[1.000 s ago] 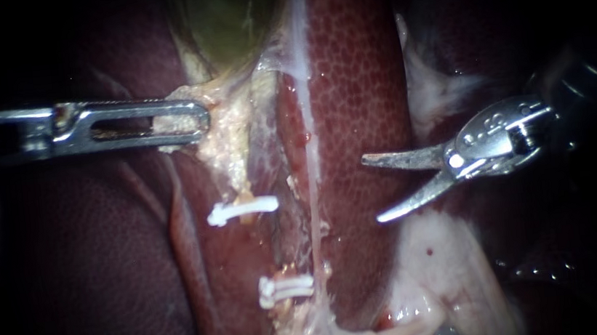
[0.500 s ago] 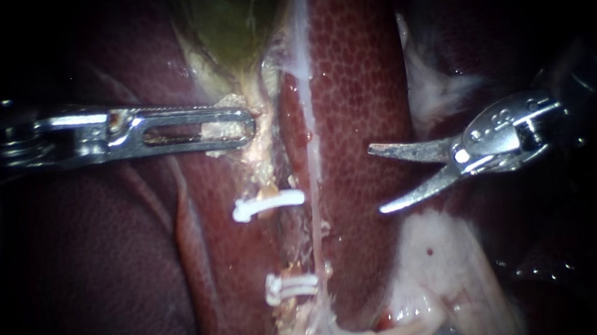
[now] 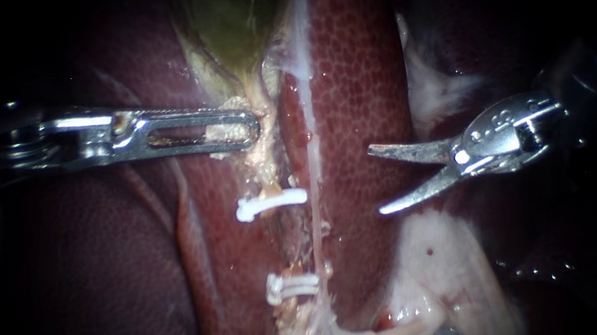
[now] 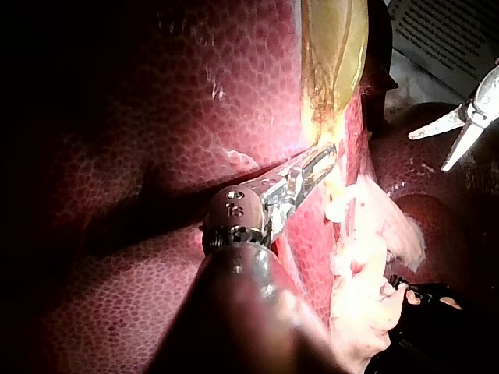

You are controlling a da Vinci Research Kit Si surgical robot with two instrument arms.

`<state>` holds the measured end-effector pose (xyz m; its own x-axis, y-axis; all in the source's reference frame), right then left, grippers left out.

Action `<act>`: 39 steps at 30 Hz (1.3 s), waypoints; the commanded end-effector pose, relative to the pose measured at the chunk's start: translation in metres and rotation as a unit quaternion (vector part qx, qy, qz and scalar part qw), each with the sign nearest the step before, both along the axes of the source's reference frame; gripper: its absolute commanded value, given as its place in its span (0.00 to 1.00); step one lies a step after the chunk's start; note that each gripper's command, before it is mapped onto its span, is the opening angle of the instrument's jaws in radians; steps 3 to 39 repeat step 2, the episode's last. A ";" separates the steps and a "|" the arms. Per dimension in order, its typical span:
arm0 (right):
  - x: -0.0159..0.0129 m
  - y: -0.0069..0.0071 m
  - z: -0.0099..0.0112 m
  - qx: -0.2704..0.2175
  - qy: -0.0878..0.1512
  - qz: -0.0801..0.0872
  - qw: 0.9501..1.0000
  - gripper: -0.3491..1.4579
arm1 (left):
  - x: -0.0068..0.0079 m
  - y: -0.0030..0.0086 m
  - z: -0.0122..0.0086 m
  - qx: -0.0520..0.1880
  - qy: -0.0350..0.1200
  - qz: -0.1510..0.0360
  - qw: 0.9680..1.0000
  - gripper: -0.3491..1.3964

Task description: Go back from the cut left tube

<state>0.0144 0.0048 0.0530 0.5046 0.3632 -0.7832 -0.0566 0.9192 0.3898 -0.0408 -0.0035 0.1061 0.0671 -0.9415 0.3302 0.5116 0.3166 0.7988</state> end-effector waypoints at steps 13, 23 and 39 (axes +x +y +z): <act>0.0000 0.0000 0.0000 0.002 0.003 -0.003 1.000 0.99 | 0.0000 0.0000 -0.0001 0.000 0.000 0.000 1.000 0.00; 0.0000 0.0000 0.0000 0.002 0.003 -0.003 1.000 0.99 | 0.0000 0.0000 -0.0001 0.000 0.000 0.000 1.000 0.00; 0.0000 0.0000 0.0000 0.002 0.003 -0.003 1.000 0.99 | 0.0000 0.0000 -0.0001 0.000 0.000 0.000 1.000 0.00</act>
